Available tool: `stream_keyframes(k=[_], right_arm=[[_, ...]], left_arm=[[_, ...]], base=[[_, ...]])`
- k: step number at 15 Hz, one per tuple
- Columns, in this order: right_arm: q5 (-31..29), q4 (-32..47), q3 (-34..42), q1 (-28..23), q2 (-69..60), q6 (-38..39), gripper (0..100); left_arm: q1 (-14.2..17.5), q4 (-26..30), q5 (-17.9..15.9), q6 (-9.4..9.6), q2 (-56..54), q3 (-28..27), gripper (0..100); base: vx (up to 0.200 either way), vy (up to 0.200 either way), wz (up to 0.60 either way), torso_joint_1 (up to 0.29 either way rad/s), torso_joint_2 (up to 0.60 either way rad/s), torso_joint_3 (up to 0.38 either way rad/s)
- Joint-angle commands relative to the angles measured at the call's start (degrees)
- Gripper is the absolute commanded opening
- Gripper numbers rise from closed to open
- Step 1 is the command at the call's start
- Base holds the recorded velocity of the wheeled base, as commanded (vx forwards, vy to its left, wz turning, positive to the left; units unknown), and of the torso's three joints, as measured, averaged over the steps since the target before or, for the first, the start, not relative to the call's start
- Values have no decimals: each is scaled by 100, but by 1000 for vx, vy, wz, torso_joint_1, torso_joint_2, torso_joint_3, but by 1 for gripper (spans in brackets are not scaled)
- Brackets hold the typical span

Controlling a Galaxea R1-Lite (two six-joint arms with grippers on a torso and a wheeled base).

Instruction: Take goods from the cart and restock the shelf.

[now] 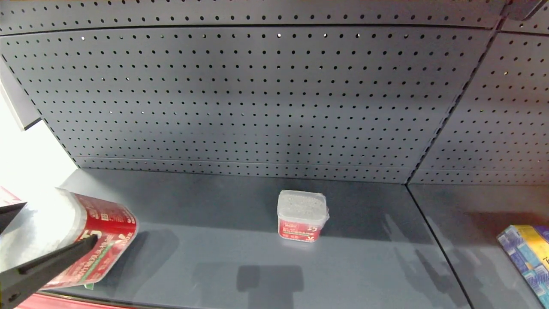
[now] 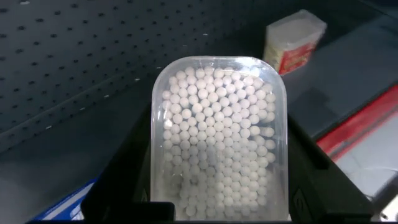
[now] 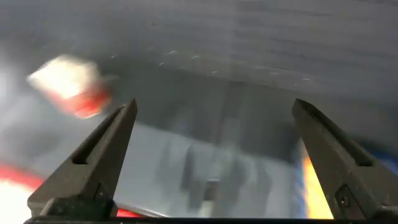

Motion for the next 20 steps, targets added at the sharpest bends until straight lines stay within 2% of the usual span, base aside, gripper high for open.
stream_keyframes(k=[1,3,4,8,13,15,20], right_arm=[[1229,-22,-844,798,2337,-255,100],[1642,-31,-1134,833,2969,-448,100],[1994,-31,-1284,850,3330,-712,100],[2592,-40,-1679,859,4402,-1599,100],[2776,-40,-2057,1325,4965,-1793,100],[2767,-40,-2224,1553,5316,-2188,100],[2926,-40,-2426,1703,5729,-2751,100]], left_arm=[[-274,-1,-30,-14,315,-84,0],[-494,-1,-180,-101,473,-110,0],[-573,8,-356,-225,570,-154,0],[-573,-1,-356,-242,728,-172,0],[-573,8,-320,-251,745,-154,0],[-573,8,-303,-251,745,-163,0],[-573,17,-303,-251,701,-163,0]], base=[[0,0,0,0,0,0],[0,0,0,0,0,0],[0,0,0,0,0,0],[0,0,0,0,0,0],[0,0,0,0,0,0],[0,0,0,0,0,0],[0,0,0,0,0,0]])
